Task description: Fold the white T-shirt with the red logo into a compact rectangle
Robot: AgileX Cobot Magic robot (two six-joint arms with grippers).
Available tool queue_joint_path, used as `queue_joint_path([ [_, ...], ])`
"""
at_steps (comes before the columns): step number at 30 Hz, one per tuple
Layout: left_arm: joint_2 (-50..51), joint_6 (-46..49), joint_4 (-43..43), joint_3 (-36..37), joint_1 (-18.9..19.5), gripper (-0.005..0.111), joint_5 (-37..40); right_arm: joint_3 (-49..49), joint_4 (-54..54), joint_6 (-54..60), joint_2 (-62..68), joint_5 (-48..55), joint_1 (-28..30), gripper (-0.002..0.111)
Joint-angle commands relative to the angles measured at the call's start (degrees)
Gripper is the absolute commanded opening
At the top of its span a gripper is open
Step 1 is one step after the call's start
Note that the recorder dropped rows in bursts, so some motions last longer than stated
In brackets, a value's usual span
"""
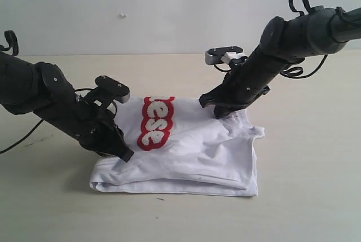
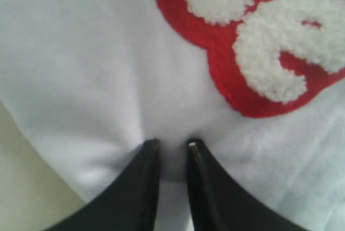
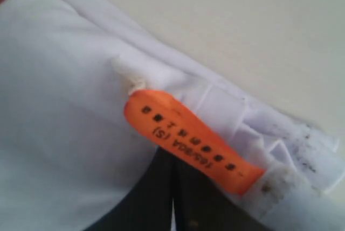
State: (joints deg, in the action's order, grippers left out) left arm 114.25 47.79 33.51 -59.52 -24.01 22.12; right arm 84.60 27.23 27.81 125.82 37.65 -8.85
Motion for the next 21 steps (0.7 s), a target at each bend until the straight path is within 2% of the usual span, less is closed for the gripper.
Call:
queue_joint_path([
  [1,-0.21,-0.20,-0.41,0.88,0.58,0.021,3.01,1.04,-1.39,0.51,-1.96,-0.13,0.00,0.000],
  [5,-3.81,-0.07,3.50,0.88,0.58,0.021,4.31,1.04,-5.47,-1.63,-5.09,-0.01,0.00,0.000],
  [13,-13.78,-0.31,9.27,0.88,0.58,0.021,6.30,0.64,-19.98,-13.91,-11.90,5.14,0.00,0.000],
  [15,-16.35,-1.37,9.55,0.88,0.58,0.018,5.76,-0.60,-23.05,-16.57,-13.80,5.54,0.00,0.000],
  [19,-21.93,-3.26,7.77,0.88,1.20,0.001,4.18,-4.14,-24.87,-18.08,-18.98,5.43,0.00,0.000],
  [21,-24.92,-5.32,7.67,0.88,2.14,0.000,4.74,-6.09,-24.87,-18.08,-21.57,5.05,0.00,0.000],
])
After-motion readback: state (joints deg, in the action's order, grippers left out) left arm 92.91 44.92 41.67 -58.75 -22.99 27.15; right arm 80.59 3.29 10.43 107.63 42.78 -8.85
